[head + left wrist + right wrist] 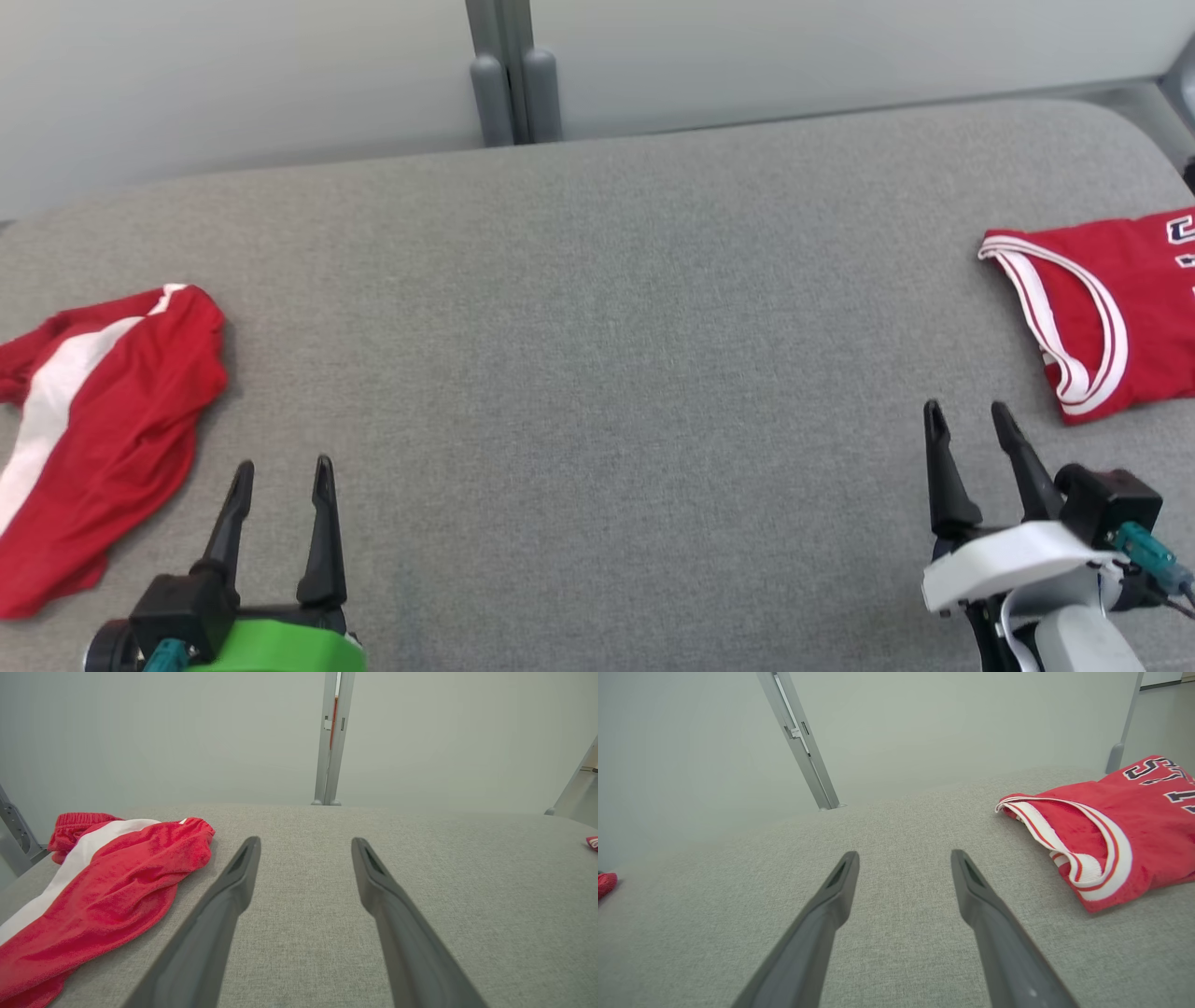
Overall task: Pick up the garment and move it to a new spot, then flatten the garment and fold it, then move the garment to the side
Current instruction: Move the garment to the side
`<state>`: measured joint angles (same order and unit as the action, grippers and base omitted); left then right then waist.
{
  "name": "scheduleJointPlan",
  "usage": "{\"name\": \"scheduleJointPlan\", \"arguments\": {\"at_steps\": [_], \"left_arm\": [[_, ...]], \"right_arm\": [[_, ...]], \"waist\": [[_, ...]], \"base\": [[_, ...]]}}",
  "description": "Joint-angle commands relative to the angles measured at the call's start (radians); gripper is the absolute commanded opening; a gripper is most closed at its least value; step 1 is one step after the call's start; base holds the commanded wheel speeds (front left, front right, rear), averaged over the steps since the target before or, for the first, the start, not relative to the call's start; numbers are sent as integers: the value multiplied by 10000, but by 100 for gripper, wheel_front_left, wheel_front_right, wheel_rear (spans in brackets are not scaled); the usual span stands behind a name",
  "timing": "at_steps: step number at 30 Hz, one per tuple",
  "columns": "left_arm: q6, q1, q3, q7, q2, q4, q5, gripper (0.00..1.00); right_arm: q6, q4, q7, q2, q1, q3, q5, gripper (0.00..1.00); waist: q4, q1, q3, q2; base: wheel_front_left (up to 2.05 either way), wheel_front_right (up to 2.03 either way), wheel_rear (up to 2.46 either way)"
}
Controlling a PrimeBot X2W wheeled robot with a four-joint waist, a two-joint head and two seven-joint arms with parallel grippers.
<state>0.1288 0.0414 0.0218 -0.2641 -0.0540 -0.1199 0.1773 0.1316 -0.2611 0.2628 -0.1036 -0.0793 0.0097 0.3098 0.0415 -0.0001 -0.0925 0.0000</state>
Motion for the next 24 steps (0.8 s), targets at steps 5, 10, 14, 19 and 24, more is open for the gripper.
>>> {"name": "scheduleJointPlan", "arguments": {"at_steps": [5, 10, 14, 19, 24], "left_arm": [[23, 395, -17, 1, 24, -394, 68, 100], [23, 497, 60, 1, 29, -633, 222, 100], [23, 546, 99, 1, 30, -748, 285, 100], [23, 523, 88, 1, 31, -742, 363, 100], [23, 440, 64, 1, 30, -665, 368, 100]], "right_arm": [[-16, -282, 24, 205, 604, -223, -491, 100], [-16, -525, 24, 347, 840, -222, -677, 100], [-18, -694, 25, 400, 828, -74, -803, 100], [-16, -696, 25, 438, 766, 42, -857, 100], [-18, -512, 25, 465, 757, 1, -978, 100]], "waist": [[-412, 1, 894, 0], [-335, 1, 1073, 0], [-303, 1, 1167, 0], [-321, 1, 1206, 0], [-358, 1, 1196, 0]], "base": [[0, 0, 0], [0, 0, 0], [0, 0, 0], [0, 0, 0], [0, 0, 0]]}}
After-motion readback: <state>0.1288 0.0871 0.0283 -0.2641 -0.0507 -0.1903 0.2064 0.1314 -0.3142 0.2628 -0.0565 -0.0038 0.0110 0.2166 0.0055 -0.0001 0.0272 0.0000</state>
